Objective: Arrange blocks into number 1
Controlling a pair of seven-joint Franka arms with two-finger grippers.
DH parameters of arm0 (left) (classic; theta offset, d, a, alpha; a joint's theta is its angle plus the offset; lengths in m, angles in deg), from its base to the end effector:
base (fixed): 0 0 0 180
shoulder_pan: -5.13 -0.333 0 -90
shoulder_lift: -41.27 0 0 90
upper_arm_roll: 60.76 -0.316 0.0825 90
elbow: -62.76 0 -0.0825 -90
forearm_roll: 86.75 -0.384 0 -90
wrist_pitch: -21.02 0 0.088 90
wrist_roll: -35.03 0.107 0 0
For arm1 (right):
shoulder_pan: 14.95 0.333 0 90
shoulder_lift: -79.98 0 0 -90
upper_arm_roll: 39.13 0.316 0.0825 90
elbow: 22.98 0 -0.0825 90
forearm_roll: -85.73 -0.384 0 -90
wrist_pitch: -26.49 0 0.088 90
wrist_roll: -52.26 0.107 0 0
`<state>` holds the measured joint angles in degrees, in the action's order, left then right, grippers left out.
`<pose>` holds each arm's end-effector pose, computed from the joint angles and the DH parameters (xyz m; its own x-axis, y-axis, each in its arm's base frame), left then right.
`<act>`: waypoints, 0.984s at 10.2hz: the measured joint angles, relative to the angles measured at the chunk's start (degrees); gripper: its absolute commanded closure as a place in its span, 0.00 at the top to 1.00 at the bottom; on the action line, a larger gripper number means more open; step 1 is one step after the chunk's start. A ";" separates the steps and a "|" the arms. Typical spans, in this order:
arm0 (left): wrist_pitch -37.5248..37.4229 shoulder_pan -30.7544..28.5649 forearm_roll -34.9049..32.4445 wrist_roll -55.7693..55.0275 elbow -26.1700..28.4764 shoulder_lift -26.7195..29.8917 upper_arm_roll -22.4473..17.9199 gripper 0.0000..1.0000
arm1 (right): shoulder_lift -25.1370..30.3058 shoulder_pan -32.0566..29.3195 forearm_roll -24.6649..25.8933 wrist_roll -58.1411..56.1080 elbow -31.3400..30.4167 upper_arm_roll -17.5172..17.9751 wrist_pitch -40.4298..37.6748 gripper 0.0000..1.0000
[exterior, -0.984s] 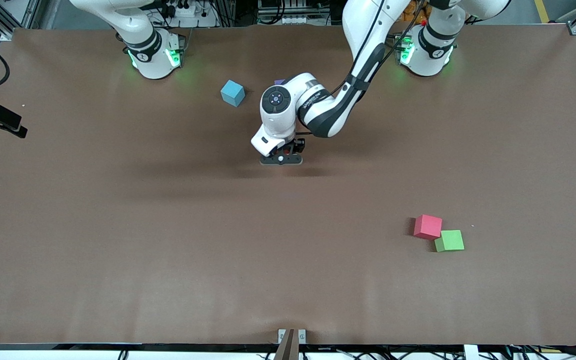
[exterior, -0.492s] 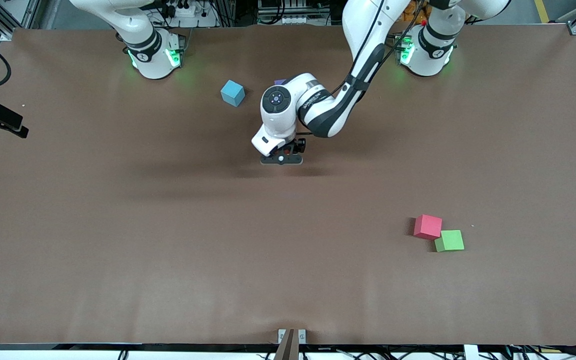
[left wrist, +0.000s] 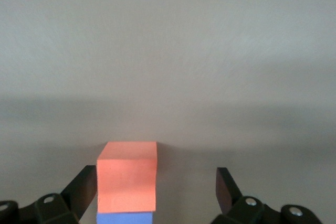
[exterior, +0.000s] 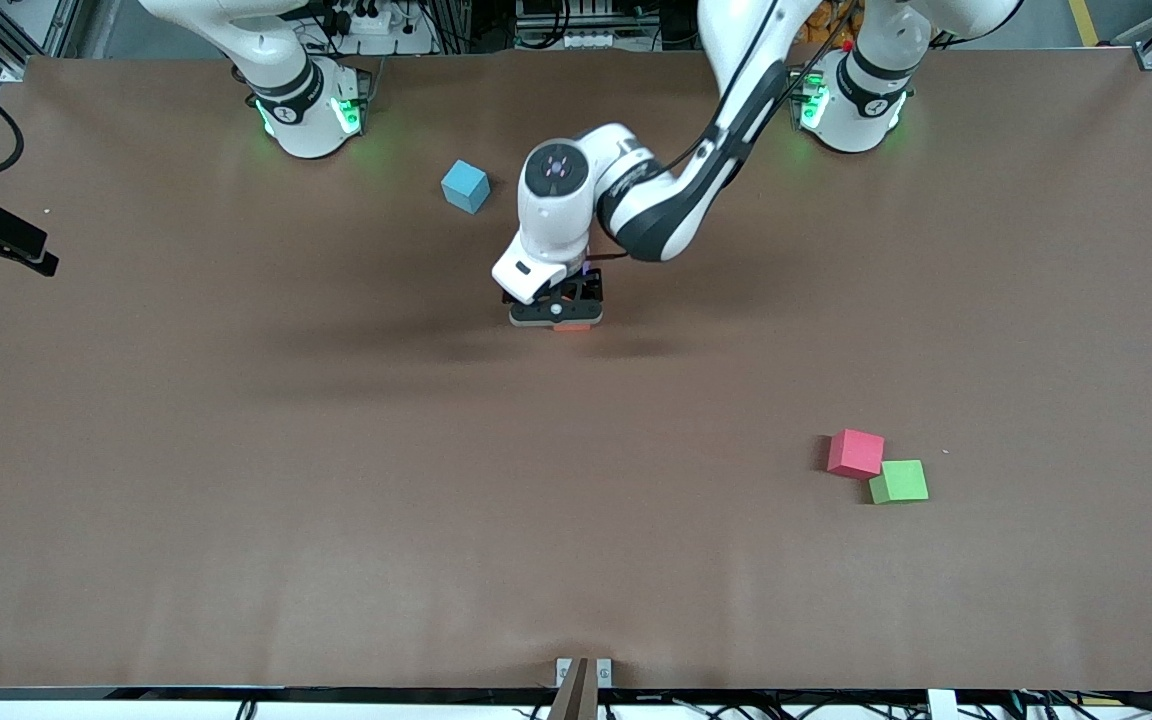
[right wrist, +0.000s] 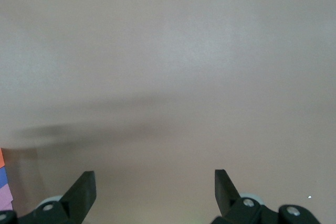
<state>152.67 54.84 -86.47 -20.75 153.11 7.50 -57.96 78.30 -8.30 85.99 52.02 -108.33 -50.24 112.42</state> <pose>0.4359 -0.5600 0.3086 0.9962 0.0730 0.0481 0.0664 -0.9898 0.1262 0.5551 -0.0420 0.6404 0.9971 -0.0739 -0.0187 -0.0737 -0.9972 0.0101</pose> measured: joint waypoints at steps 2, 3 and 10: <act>-3.31 -3.58 -0.03 0.17 0.04 6.01 -0.24 1.00 | -0.02 0.00 0.00 0.00 0.00 0.04 -0.01 1.00; -5.30 -5.94 -0.06 1.56 0.09 8.62 -0.31 1.00 | -0.03 0.00 0.00 0.00 0.00 0.07 -0.01 1.00; -26.05 -31.36 -0.39 36.74 0.22 23.87 0.34 1.00 | -0.05 0.02 0.00 0.00 0.02 0.75 -0.58 1.00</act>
<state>126.62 23.48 -86.86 15.98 153.33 31.37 -57.63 78.26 -8.28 85.99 52.02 -108.30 -49.49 111.84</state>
